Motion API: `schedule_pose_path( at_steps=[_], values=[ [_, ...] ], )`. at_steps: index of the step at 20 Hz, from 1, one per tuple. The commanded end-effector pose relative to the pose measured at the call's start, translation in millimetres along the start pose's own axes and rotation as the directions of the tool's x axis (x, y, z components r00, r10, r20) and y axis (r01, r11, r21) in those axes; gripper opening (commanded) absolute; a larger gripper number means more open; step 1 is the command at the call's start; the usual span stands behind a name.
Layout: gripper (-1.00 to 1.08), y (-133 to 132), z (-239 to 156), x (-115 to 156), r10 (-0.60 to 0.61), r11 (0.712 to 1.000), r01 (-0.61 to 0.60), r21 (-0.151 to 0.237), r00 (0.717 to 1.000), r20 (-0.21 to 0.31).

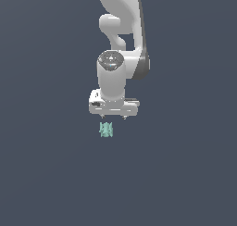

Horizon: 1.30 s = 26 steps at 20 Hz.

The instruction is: Pick up the object and move it to a goal position.

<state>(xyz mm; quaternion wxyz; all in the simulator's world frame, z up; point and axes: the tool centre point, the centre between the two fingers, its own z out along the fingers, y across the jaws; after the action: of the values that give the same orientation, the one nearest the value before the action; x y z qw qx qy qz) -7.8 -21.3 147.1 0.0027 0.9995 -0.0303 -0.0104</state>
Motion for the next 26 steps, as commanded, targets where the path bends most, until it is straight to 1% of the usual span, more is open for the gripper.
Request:
schedule_pose_path(
  at_steps=[1, 4, 9, 14, 19, 26],
  values=[
    [1.00, 0.0, 0.0, 0.0, 0.000, 1.000, 0.000, 0.000, 1.000, 0.000],
    [1.00, 3.6, -2.1, -0.2, 0.004, 1.000, -0.004, -0.005, 1.000, -0.001],
    [1.00, 17.5, -11.0, -1.3, 0.021, 0.999, -0.021, -0.026, 1.000, -0.005],
    [1.00, 18.2, -9.4, -1.0, 0.020, 0.999, -0.020, -0.026, 1.000, -0.005],
    [1.00, 23.7, 5.5, 2.4, 0.001, 1.000, -0.001, -0.018, 1.000, -0.008],
    [1.00, 37.0, 42.1, 8.5, -0.042, 0.999, 0.042, -0.001, 0.999, -0.017]
  ],
)
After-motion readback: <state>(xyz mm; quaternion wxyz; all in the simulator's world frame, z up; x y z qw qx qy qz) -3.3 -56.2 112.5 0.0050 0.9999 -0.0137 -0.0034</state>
